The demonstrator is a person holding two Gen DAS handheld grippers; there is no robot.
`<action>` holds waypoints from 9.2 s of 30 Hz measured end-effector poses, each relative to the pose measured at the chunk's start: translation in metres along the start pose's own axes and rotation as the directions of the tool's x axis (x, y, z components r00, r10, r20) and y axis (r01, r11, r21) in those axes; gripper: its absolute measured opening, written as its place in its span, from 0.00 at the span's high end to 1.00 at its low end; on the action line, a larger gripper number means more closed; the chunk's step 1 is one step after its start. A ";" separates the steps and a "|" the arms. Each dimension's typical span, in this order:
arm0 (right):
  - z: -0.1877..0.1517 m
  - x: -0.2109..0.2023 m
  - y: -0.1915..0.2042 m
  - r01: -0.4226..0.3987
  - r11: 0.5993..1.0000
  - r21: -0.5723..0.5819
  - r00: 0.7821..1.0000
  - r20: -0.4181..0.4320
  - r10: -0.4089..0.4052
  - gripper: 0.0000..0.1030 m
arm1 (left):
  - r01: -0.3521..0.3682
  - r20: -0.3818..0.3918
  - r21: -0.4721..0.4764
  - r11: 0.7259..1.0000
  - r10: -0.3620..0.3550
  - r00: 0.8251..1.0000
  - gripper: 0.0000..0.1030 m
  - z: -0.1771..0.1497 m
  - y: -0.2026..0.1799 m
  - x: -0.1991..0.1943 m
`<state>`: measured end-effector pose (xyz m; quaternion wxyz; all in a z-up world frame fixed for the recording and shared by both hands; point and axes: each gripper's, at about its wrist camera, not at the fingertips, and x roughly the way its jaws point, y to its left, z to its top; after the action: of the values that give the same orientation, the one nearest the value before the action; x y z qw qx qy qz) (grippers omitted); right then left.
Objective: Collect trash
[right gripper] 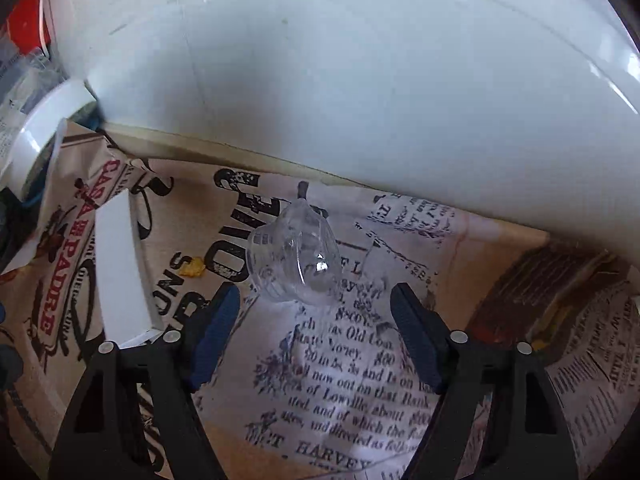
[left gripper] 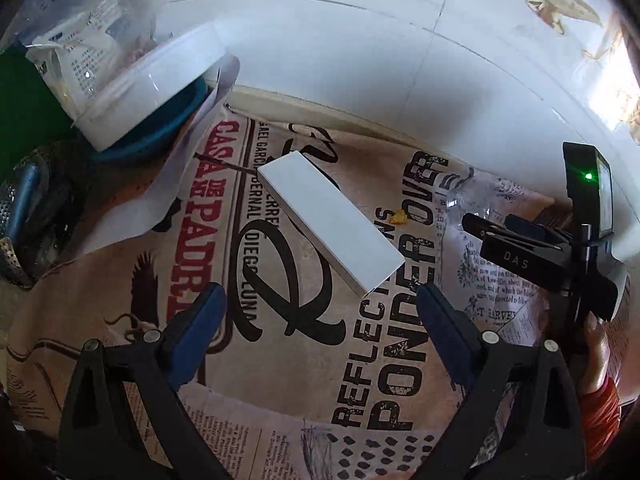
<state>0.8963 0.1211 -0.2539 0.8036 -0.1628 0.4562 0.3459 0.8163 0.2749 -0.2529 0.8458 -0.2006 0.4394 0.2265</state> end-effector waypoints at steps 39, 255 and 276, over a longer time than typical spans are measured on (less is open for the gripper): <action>-0.037 -0.078 -0.007 -0.155 0.984 0.090 0.985 0.086 0.148 0.95 | -0.084 -0.036 0.003 0.996 0.084 0.996 0.52 -0.013 -0.014 0.051; -0.536 -0.632 0.325 0.113 0.953 0.282 0.817 0.518 -0.251 0.00 | 0.256 0.393 0.449 0.856 -0.446 0.804 0.00 -0.507 0.159 -0.644; -0.533 -0.630 0.327 0.115 0.954 0.277 0.818 0.518 -0.249 0.00 | 0.278 0.384 0.452 0.848 -0.466 0.797 0.00 -0.500 0.158 -0.641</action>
<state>0.1178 -0.2116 0.0136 0.9431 -0.0045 0.2270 0.2430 0.0741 0.0024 -0.0076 0.9778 -0.0577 0.2013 0.0074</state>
